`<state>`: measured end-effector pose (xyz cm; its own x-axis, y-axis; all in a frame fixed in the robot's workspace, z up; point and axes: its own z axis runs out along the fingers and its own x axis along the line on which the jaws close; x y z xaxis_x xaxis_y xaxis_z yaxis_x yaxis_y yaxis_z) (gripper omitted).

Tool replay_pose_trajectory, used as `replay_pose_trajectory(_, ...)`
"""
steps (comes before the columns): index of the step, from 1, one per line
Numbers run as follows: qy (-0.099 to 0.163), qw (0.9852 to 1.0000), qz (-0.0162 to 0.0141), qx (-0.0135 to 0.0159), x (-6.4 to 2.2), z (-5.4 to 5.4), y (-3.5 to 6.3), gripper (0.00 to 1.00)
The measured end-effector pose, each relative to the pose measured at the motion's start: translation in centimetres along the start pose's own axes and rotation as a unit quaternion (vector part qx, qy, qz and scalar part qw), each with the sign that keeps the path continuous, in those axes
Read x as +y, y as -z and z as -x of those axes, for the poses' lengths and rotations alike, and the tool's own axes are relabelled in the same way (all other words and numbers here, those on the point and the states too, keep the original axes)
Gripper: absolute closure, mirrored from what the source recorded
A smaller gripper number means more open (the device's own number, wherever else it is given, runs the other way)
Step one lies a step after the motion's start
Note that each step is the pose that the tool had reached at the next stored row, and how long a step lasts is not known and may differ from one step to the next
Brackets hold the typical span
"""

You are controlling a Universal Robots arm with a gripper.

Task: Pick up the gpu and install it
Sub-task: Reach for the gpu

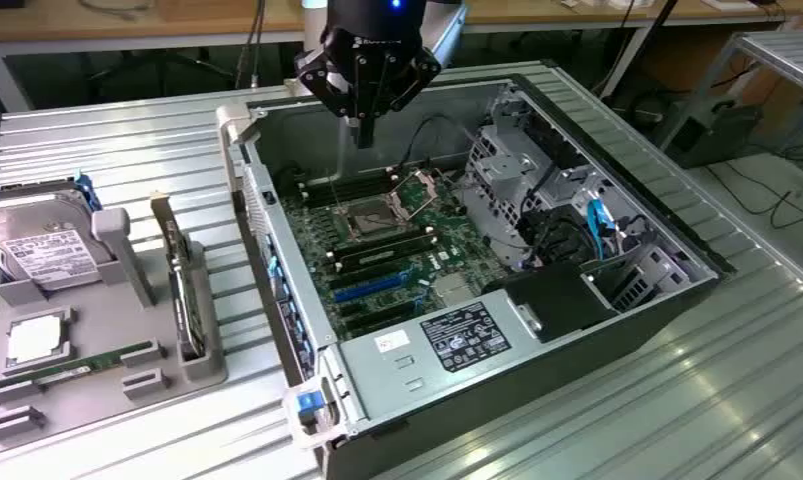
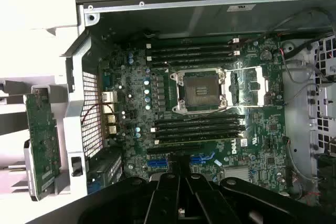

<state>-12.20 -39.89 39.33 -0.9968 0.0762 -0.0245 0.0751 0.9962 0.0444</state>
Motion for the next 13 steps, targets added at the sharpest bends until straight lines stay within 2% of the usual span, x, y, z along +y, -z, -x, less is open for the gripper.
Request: replay_pose_trajectory(13,0.0,1.0,0.0,0.0,0.0,0.0,0.0,0.89)
